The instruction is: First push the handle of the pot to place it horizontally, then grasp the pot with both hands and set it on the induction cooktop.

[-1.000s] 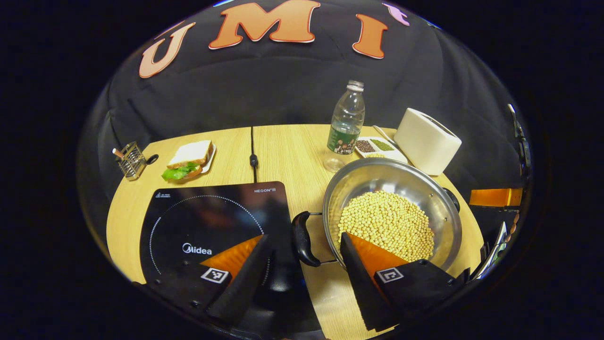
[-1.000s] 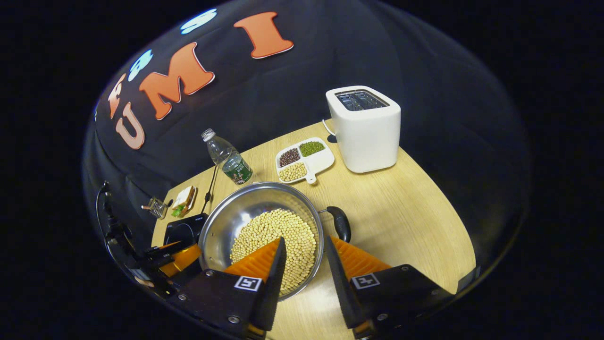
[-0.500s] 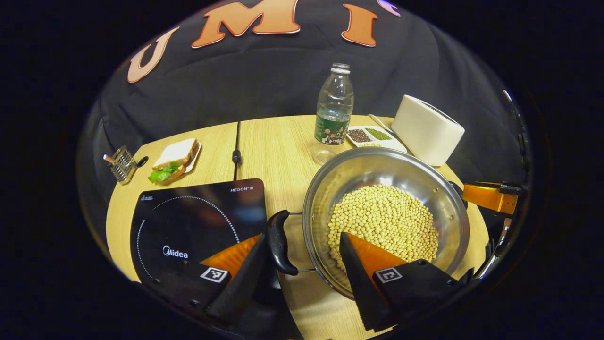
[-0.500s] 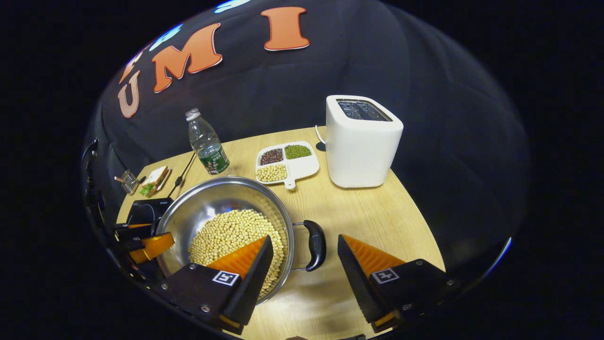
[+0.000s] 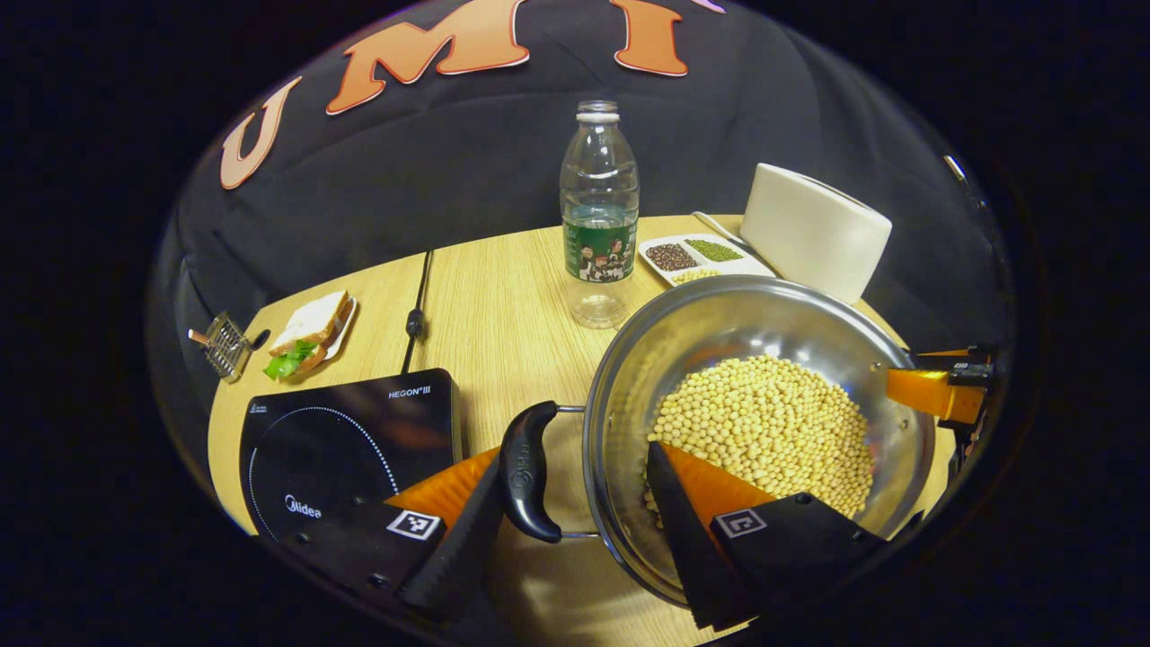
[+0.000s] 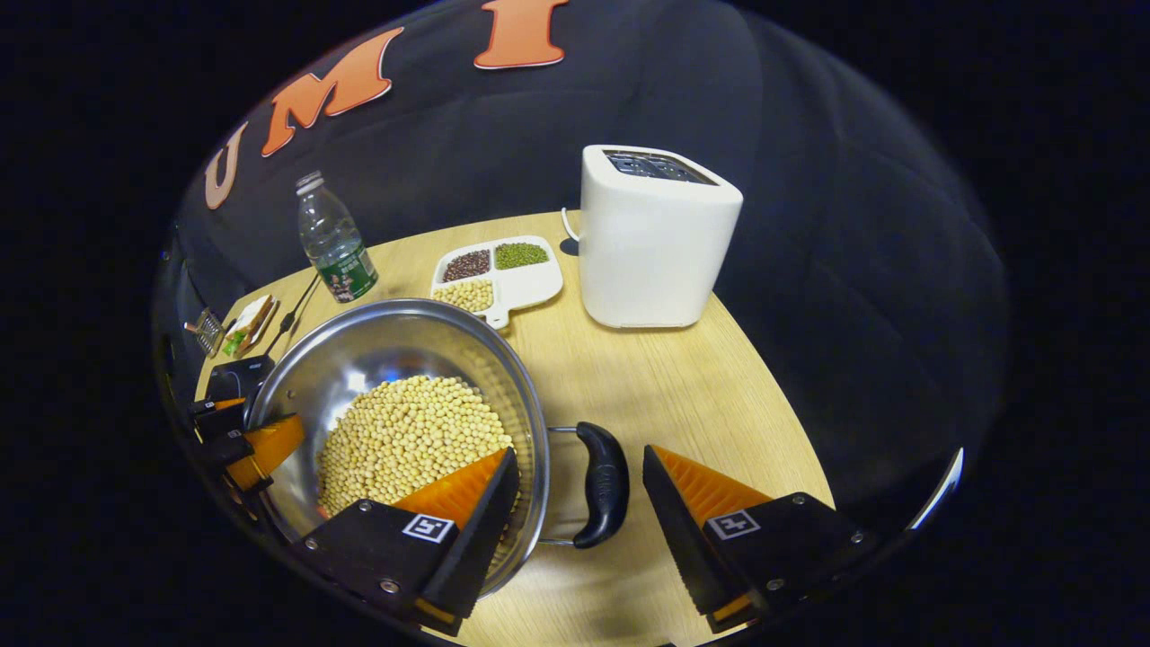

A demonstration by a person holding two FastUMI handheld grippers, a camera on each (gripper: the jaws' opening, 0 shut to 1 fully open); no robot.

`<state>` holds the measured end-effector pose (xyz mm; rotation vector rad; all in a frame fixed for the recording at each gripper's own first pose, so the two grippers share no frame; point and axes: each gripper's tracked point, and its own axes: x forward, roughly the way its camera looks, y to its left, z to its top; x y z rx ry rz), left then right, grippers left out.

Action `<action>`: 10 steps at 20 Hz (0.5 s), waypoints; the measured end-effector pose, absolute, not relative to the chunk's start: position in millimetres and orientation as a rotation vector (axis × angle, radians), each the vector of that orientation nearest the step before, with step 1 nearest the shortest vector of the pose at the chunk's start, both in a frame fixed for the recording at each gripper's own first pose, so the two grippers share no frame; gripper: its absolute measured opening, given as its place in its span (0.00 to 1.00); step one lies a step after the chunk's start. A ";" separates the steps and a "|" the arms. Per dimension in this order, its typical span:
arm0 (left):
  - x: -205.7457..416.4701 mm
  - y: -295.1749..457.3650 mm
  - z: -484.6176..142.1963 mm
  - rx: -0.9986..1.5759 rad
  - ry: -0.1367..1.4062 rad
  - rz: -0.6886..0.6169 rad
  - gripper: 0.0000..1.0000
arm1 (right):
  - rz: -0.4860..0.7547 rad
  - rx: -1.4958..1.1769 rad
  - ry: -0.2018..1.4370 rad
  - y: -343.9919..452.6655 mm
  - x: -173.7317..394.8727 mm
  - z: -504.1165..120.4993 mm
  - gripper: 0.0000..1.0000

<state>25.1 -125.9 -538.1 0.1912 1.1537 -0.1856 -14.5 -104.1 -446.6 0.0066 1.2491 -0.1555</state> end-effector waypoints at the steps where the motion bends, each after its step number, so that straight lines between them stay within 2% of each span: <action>1: 28.3 -123.3 -541.5 0.197 1.148 -0.168 0.95 | -0.158 0.009 1.249 -103.5 -15.2 -447.6 0.87; 3: 30.5 -121.2 -548.5 0.184 1.140 -0.147 0.89 | -0.156 0.014 1.241 -102.1 -16.4 -451.3 0.86; 4: 31.9 -122.3 -551.2 0.177 1.135 -0.142 0.88 | -0.154 0.020 1.236 -100.2 -17.4 -452.5 0.80; 6: 34.8 -122.4 -552.4 0.182 1.123 -0.144 0.88 | -0.148 0.032 1.234 -96.9 -19.0 -457.7 0.83; 10: 43.2 -125.2 -555.8 0.192 1.102 -0.165 0.88 | -0.150 -0.007 1.239 -94.4 -21.8 -467.5 0.75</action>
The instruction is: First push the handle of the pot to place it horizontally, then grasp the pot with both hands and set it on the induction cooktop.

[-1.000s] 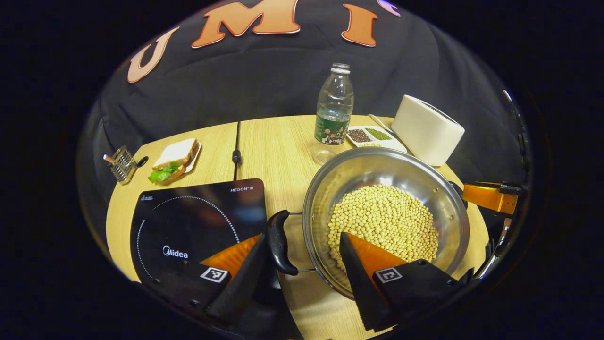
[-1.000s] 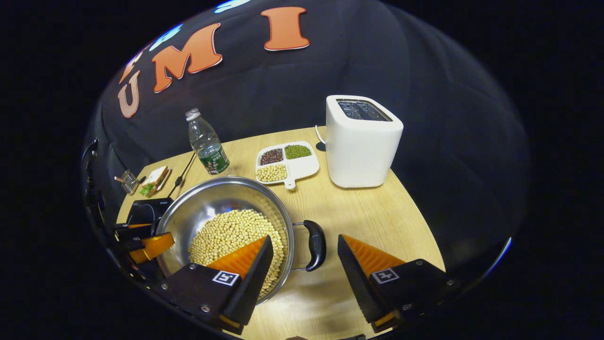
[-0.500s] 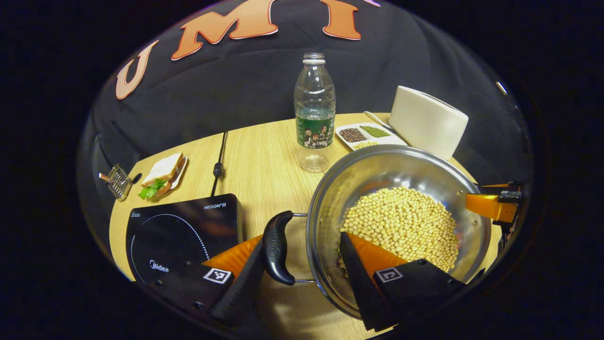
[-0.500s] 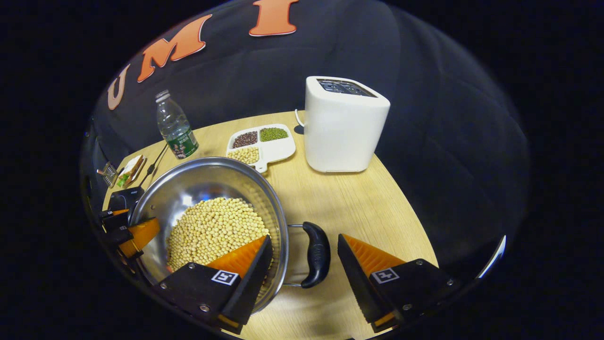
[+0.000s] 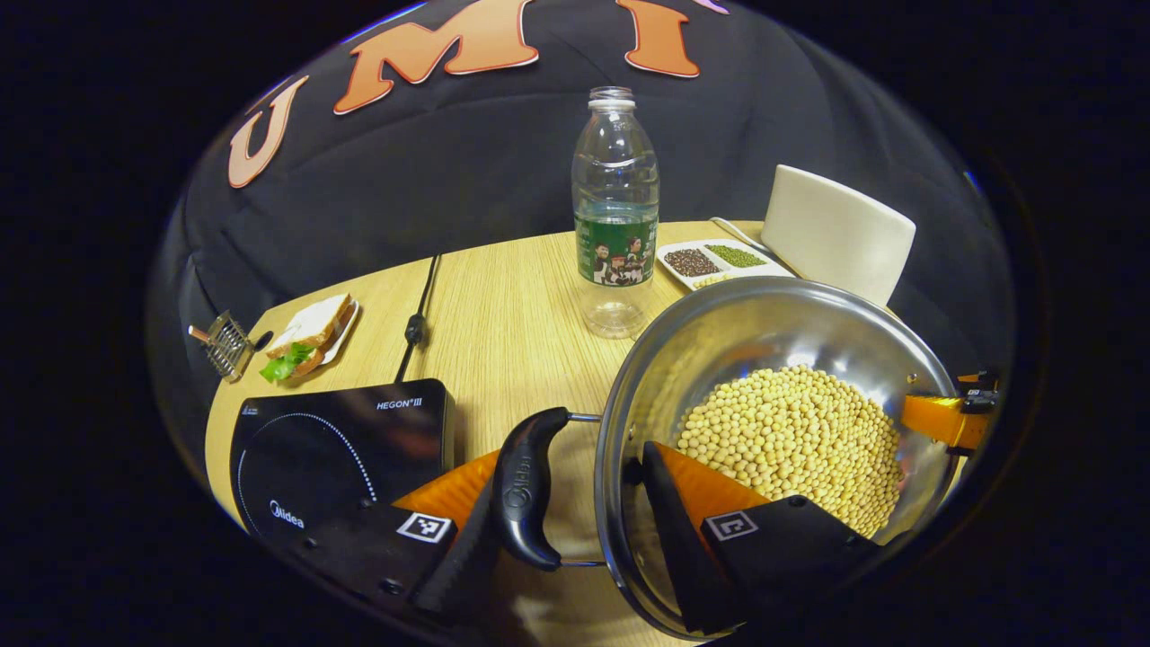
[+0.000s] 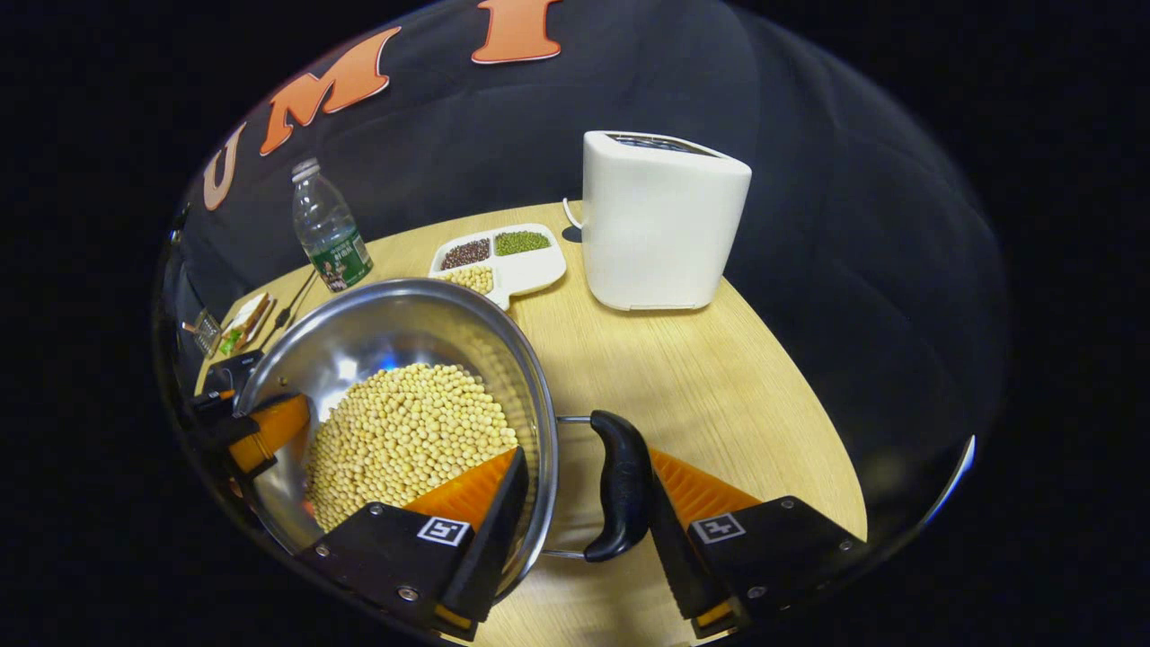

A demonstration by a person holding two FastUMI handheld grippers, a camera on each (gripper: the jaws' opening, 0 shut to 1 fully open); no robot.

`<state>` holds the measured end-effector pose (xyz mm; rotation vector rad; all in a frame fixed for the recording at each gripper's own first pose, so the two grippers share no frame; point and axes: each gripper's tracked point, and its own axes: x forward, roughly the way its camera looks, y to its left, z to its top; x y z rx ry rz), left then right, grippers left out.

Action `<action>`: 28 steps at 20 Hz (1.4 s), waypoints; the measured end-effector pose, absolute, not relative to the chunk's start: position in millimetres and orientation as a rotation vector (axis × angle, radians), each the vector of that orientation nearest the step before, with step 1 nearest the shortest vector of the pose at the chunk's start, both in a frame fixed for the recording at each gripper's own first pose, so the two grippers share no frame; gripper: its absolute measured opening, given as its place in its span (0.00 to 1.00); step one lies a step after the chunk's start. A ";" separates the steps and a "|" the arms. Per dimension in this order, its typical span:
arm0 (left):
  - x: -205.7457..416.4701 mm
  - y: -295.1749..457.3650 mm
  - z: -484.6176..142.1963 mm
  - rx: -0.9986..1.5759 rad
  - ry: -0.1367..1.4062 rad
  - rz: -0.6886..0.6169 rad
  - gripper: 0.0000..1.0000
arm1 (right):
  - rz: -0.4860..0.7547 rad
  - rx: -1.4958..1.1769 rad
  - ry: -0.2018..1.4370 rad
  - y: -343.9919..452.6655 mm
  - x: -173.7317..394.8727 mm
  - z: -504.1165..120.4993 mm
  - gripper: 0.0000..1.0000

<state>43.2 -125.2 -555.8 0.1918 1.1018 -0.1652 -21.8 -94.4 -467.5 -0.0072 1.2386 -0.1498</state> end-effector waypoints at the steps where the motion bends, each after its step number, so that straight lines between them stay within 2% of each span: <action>1: 45.1 -125.7 -555.7 0.197 1.099 -0.173 0.88 | -0.153 -0.012 1.232 -94.7 -20.6 -466.7 0.75; 4: 48.3 -128.0 -559.5 0.206 1.089 -0.177 0.89 | -0.149 -0.007 1.220 -93.5 -21.4 -466.1 0.75; 5: 52.8 -127.0 -561.5 0.214 1.085 -0.180 0.94 | -0.148 -0.011 1.215 -93.6 -21.7 -466.4 0.74; 6: 53.6 -127.9 -561.2 0.214 1.079 -0.183 0.91 | -0.149 -0.017 1.210 -92.4 -21.3 -467.1 0.74; 7: 54.4 -128.2 -563.0 0.215 1.078 -0.189 0.94 | -0.153 -0.017 1.206 -93.7 -22.3 -466.4 0.74; 12: 57.2 -128.7 -562.8 0.200 1.058 -0.194 0.95 | -0.193 0.003 1.191 -91.7 -23.1 -470.4 0.77; 15: 61.2 -130.4 -560.9 0.182 1.032 -0.192 0.87 | -0.222 0.041 1.194 -91.8 -24.3 -468.1 0.72; 17: 60.3 -129.1 -558.6 0.191 1.023 -0.189 0.85 | -0.235 0.076 1.188 -91.8 -23.3 -467.2 0.63; 18: 57.8 -129.2 -559.2 0.198 1.024 -0.184 0.84 | -0.238 0.074 1.189 -91.4 -23.4 -467.1 0.65; 22: 61.2 -120.9 -544.9 0.222 0.996 -0.153 0.83 | -0.234 0.072 1.180 -82.7 -22.6 -458.5 0.64; 28: 70.9 -95.8 -492.2 0.203 0.928 -0.111 0.83 | -0.210 0.050 1.083 -57.5 -5.1 -408.8 0.64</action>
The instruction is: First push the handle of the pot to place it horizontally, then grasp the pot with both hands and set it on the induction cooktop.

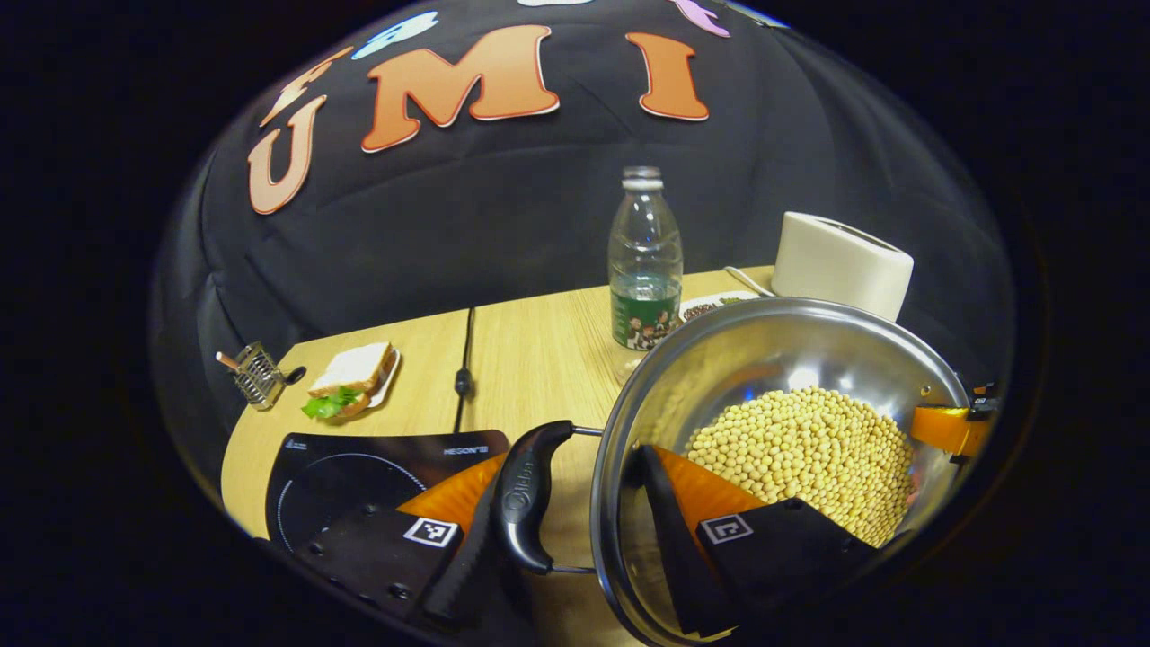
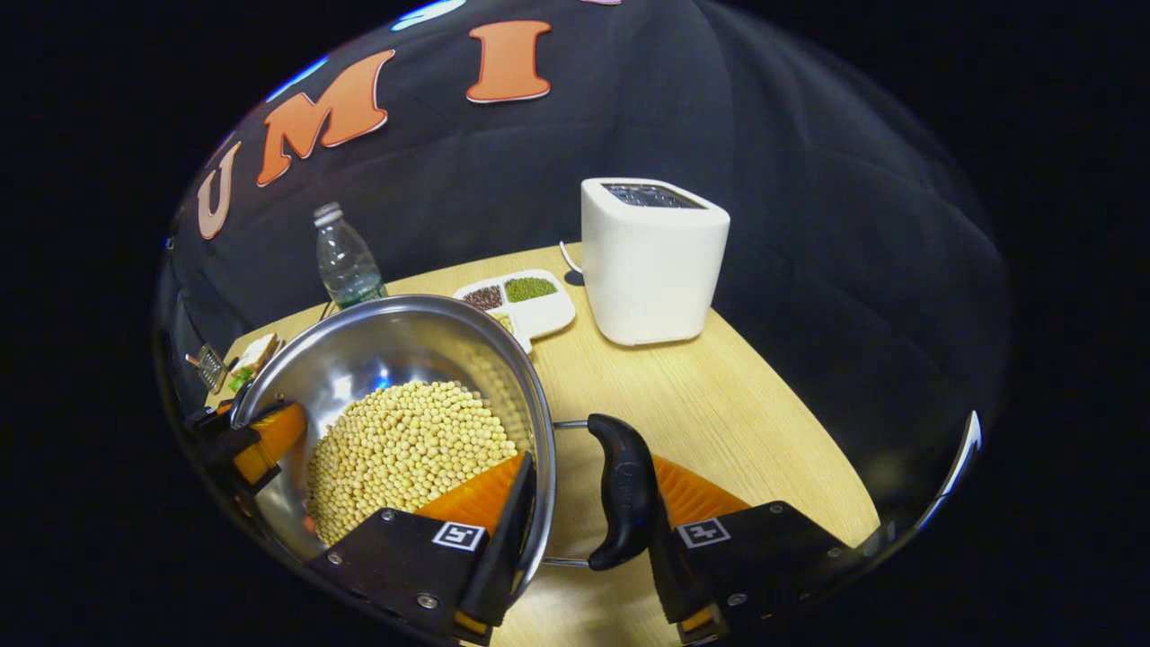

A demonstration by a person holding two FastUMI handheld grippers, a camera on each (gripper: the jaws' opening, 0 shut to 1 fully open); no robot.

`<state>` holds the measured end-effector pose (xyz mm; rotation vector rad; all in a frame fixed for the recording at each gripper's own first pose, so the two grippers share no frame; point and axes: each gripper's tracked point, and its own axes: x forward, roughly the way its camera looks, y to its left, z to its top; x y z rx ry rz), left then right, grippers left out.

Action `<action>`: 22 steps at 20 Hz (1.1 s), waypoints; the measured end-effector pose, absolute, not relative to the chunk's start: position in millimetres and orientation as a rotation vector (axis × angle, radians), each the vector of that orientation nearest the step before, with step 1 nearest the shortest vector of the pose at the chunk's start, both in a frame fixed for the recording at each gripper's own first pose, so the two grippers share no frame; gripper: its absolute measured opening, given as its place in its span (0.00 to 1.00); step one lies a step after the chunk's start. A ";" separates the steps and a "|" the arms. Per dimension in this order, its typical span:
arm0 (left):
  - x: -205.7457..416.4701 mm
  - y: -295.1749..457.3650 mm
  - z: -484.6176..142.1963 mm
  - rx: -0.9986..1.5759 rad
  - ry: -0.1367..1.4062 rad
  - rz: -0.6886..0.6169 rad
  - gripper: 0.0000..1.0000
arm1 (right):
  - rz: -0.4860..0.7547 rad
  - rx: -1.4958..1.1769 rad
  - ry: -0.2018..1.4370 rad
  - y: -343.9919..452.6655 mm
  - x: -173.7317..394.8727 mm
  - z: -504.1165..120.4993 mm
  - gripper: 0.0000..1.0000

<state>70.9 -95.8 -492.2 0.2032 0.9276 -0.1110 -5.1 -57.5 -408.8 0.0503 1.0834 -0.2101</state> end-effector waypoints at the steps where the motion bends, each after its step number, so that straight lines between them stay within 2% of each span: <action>1: 71.2 -90.0 -482.3 0.195 0.926 -0.106 0.83 | -0.206 0.050 1.064 -51.6 -4.3 -397.8 0.63; 2: 68.9 -83.1 -473.4 0.191 0.924 -0.101 0.83 | -0.202 0.048 1.044 -45.6 -0.7 -387.6 0.63; 3: 69.0 -77.1 -463.4 0.195 0.916 -0.101 0.83 | -0.199 0.046 1.030 -40.1 0.7 -378.3 0.58; 4: 68.1 -70.4 -452.9 0.202 0.905 -0.096 0.83 | -0.191 0.041 1.020 -32.3 3.9 -369.9 0.63; 6: 66.8 -55.2 -432.4 0.197 0.890 -0.074 0.83 | -0.161 0.037 1.015 -15.7 5.9 -356.4 0.63; 7: 66.1 -46.6 -423.7 0.194 0.886 -0.061 0.80 | -0.146 0.037 1.007 -6.0 8.8 -351.2 0.58; 8: 64.8 -34.9 -416.7 0.198 0.881 -0.048 0.83 | -0.131 0.029 1.001 3.8 11.0 -346.3 0.63; 10: 60.3 -14.3 -402.5 0.210 0.868 -0.023 0.80 | -0.099 0.031 0.998 22.5 8.7 -337.3 0.63; 11: 57.5 -3.7 -393.6 0.214 0.859 -0.008 0.83 | -0.081 0.034 0.995 31.8 9.6 -334.4 0.63; 19: 32.1 81.7 -346.0 0.219 0.838 0.116 0.83 | 0.047 0.024 0.982 120.1 10.2 -312.6 0.63; 20: 28.8 92.4 -341.6 0.218 0.838 0.132 0.86 | 0.062 0.021 0.980 130.6 8.9 -310.7 0.63; 22: 22.2 113.9 -333.7 0.219 0.835 0.160 0.82 | 0.090 0.013 0.979 151.2 8.0 -306.5 0.63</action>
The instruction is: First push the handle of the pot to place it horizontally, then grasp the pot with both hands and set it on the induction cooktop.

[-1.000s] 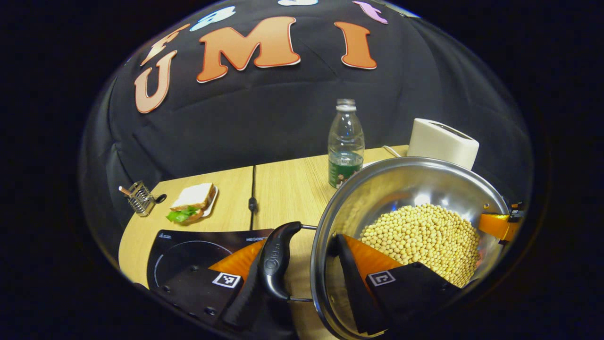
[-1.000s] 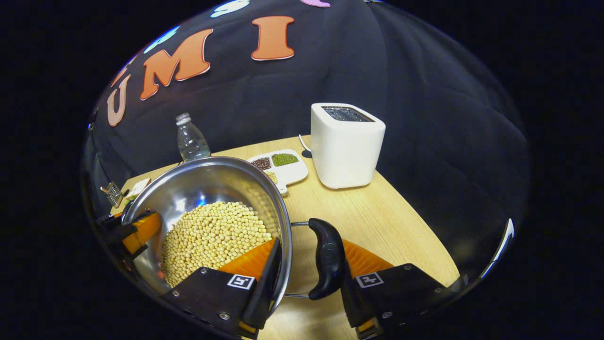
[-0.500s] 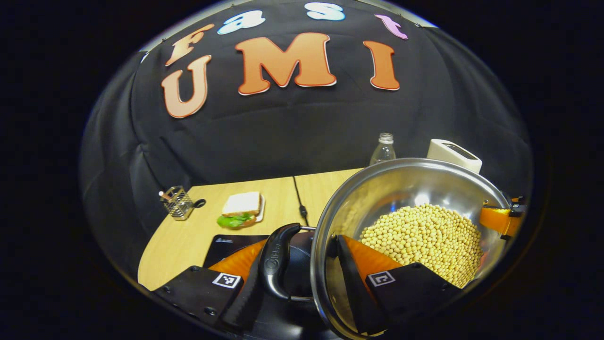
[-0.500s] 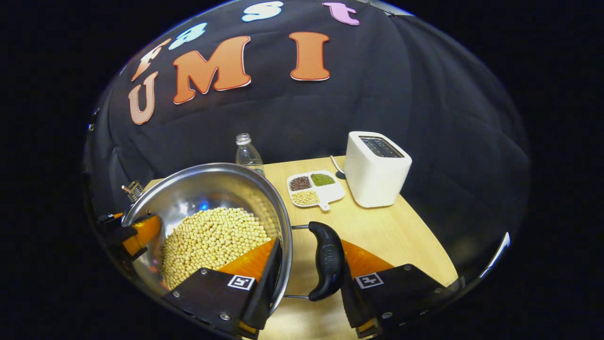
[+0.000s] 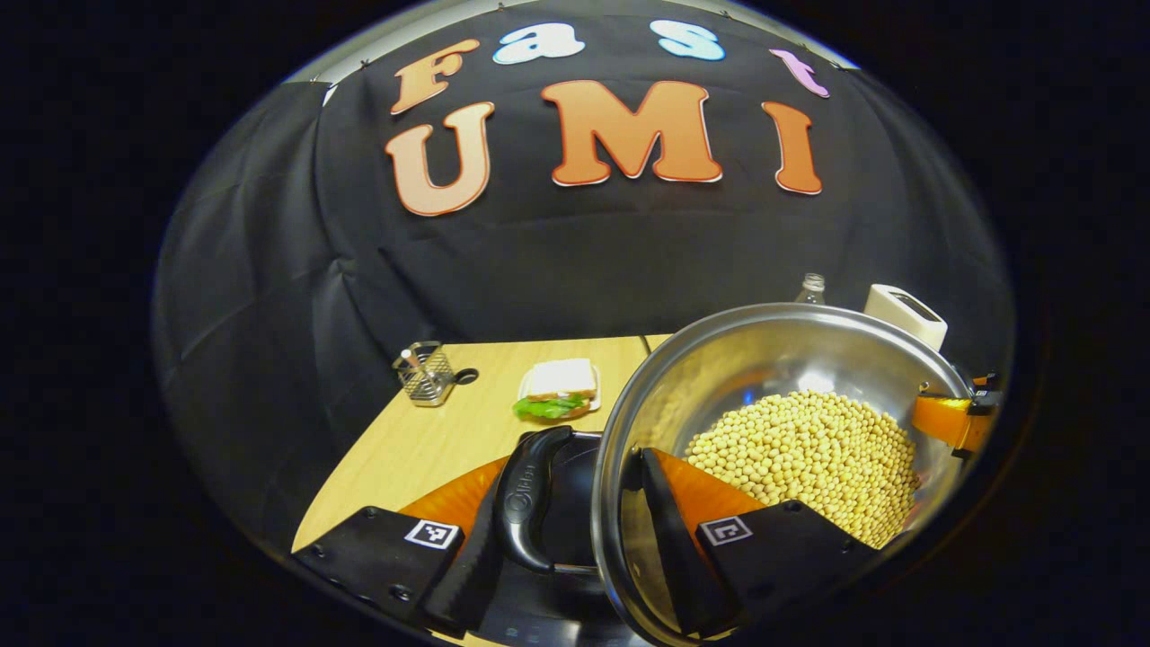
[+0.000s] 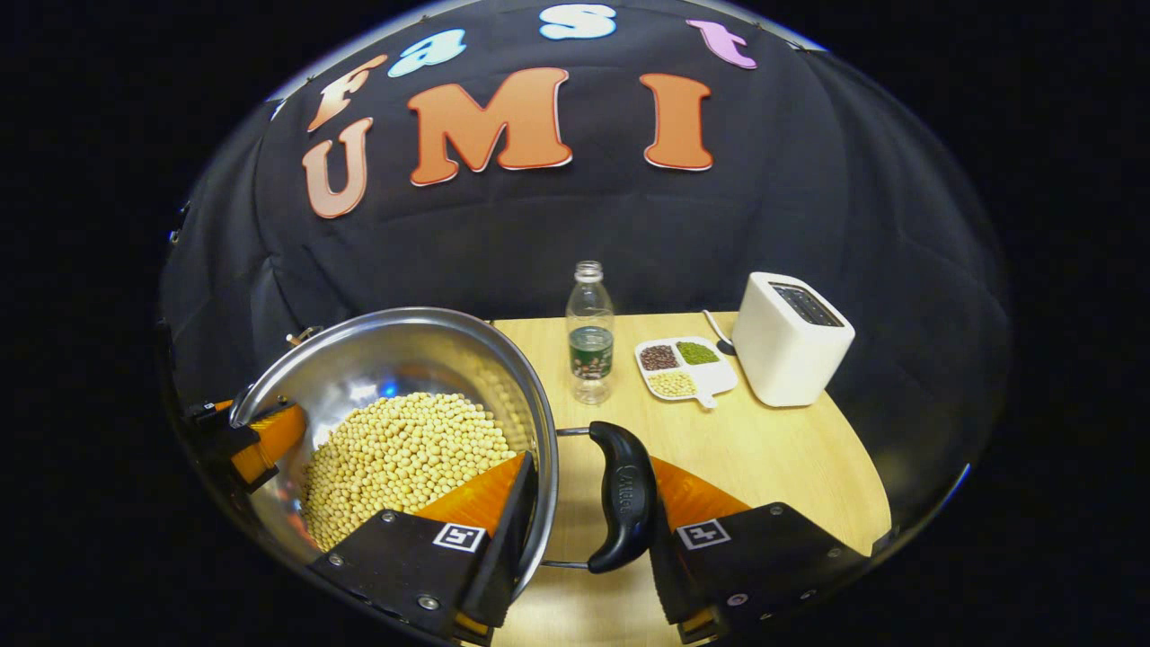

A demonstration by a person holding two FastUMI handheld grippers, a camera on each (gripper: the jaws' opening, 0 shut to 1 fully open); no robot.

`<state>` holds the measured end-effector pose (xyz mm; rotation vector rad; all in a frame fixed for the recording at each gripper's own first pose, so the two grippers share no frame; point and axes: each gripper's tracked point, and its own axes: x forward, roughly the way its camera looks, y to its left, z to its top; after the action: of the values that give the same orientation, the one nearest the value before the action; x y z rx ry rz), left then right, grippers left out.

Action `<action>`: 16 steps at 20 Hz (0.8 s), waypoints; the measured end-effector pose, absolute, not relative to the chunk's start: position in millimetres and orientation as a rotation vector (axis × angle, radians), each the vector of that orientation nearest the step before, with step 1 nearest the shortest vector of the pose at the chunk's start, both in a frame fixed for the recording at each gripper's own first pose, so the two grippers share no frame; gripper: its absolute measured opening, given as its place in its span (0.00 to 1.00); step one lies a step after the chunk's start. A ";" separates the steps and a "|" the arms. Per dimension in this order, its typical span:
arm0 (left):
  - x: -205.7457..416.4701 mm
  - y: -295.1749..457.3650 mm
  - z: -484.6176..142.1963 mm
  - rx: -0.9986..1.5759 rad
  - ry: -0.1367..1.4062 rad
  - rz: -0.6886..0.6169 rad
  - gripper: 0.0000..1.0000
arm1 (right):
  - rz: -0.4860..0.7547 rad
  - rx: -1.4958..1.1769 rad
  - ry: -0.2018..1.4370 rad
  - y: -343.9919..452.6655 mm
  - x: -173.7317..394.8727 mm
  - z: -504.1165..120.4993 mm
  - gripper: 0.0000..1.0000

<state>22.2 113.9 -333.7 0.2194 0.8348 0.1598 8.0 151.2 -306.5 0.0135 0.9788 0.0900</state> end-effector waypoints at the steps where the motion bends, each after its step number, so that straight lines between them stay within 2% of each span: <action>1: 19.5 121.9 -331.4 0.219 0.833 0.172 0.85 | 0.101 0.014 0.978 159.8 8.2 -304.9 0.63; 2: 17.4 130.4 -327.1 0.219 0.830 0.184 0.82 | 0.113 0.013 0.980 168.6 8.9 -305.2 0.63; 5: 12.9 157.2 -322.3 0.213 0.826 0.224 0.85 | 0.144 0.013 0.985 194.5 7.8 -305.3 0.63; 8: 8.1 174.1 -322.5 0.214 0.832 0.246 0.80 | 0.162 0.011 0.990 214.2 8.2 -311.2 0.63; 10: 6.3 185.5 -323.4 0.217 0.830 0.258 0.82 | 0.171 0.014 1.000 221.8 5.8 -317.3 0.63; 11: 6.8 189.9 -325.7 0.216 0.830 0.267 0.85 | 0.175 0.017 1.008 225.2 4.9 -321.2 0.58; 12: 5.9 194.2 -330.2 0.215 0.833 0.274 0.82 | 0.179 0.016 1.015 229.9 6.5 -326.0 0.63; 16: 9.4 208.2 -354.2 0.202 0.855 0.287 0.83 | 0.185 -0.002 1.033 242.8 9.3 -345.3 0.63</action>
<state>9.4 208.2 -354.2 0.2024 0.8551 0.2869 9.3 242.8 -345.3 -0.0018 1.0334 0.1853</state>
